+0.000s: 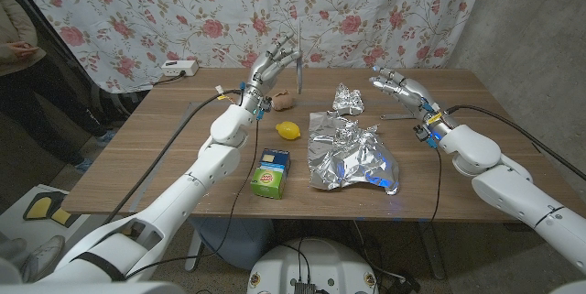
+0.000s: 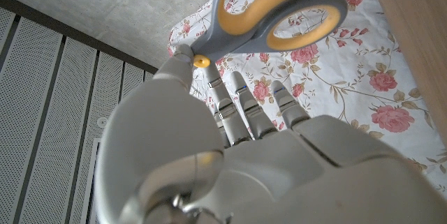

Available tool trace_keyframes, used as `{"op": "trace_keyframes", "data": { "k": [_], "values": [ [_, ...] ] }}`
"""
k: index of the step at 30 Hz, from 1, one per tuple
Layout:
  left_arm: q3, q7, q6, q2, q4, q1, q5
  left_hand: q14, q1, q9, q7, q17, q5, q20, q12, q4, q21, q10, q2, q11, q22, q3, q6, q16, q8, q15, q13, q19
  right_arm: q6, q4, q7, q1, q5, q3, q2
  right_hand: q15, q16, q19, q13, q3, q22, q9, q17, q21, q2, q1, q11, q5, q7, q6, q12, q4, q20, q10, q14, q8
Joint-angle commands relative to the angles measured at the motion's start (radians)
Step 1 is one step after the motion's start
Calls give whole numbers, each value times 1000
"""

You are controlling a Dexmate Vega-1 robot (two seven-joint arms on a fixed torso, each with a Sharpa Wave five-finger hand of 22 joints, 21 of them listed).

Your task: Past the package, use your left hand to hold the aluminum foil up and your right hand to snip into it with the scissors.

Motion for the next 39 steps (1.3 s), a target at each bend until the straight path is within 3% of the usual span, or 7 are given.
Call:
{"op": "trace_keyframes", "data": {
  "k": [1, 7, 10, 15, 26, 32, 39],
  "values": [
    [11, -68, 9, -14, 11, -14, -46, -9, 9, 3, 2, 3, 9, -8, 6, 2, 1, 8, 16, -8, 2, 0, 9, -2, 3, -38, 4, 1, -38, -27, -3, -2, -10, -5, -13, 9, -5, -6, 7, 2, 1, 3, 2, 1, 4, 6, 7, -3, -12, 70, -17, 7, 8, -37, -20, 19],
    [17, -110, 13, -15, 18, -24, -65, -7, 11, 3, 2, 5, 10, -15, 8, 2, -1, 10, 16, -8, 2, -2, 14, 0, 5, -40, 5, -4, -53, -31, 0, 4, -5, -11, -13, 22, -10, -12, 8, 0, 1, 5, 3, 0, 7, 10, 30, -3, -5, 146, -40, 6, 9, -99, -42, 34],
    [17, -140, 25, -18, 21, -28, -93, -6, 11, 3, 0, 6, 10, -17, 8, 3, -2, 10, 15, -8, 2, -2, 15, -1, 5, -39, 4, -6, -63, -37, -4, 5, -9, -14, -15, 32, -14, -19, 7, 0, 1, 6, 3, -1, 9, 13, 40, -3, 14, 169, -52, 5, 10, -138, -59, 36],
    [20, -167, 28, -22, 33, -36, -104, -6, 11, 3, 0, 6, 10, -19, 6, 3, -2, 9, 15, -8, 2, -3, 16, -1, 5, -39, 3, -8, -68, -40, -8, 6, -11, -15, -15, 32, -18, -29, 7, 1, 1, 7, 4, -3, 11, 16, 39, -2, 32, 197, -54, 4, 9, -152, -74, 42],
    [24, -246, 36, -36, 60, -54, -147, -5, 12, 3, -3, 9, 11, -26, 6, 3, -5, 11, 15, -8, 1, -4, 18, -2, 5, -39, 1, -15, -77, -38, 9, 7, 10, -19, -17, 39, -23, -41, 6, 4, 1, 8, 4, -5, 17, 24, 52, -1, 35, 210, -62, 1, 10, -190, -97, 38],
    [23, -274, 40, -42, 73, -60, -163, -6, 13, 4, -3, 8, 12, -28, 6, 3, -5, 13, 14, -8, 1, -4, 19, -4, 5, -38, 2, -17, -79, -35, 18, 11, 17, -26, -15, 48, -25, -53, 3, 5, 2, 9, 4, -4, 20, 31, 75, 1, 31, 221, -75, 0, 12, -263, -117, 32],
    [22, -312, 46, -54, 94, -68, -185, -5, 14, 4, -5, 10, 12, -29, 6, 3, -6, 14, 14, -8, 1, -6, 19, -4, 5, -40, 2, -19, -71, -26, 29, 11, 42, -27, -5, 49, -24, -55, -2, 8, 1, 10, 4, -2, 24, 39, 86, 2, 26, 248, -75, -2, 15, -295, -121, 37]
  ]
}}
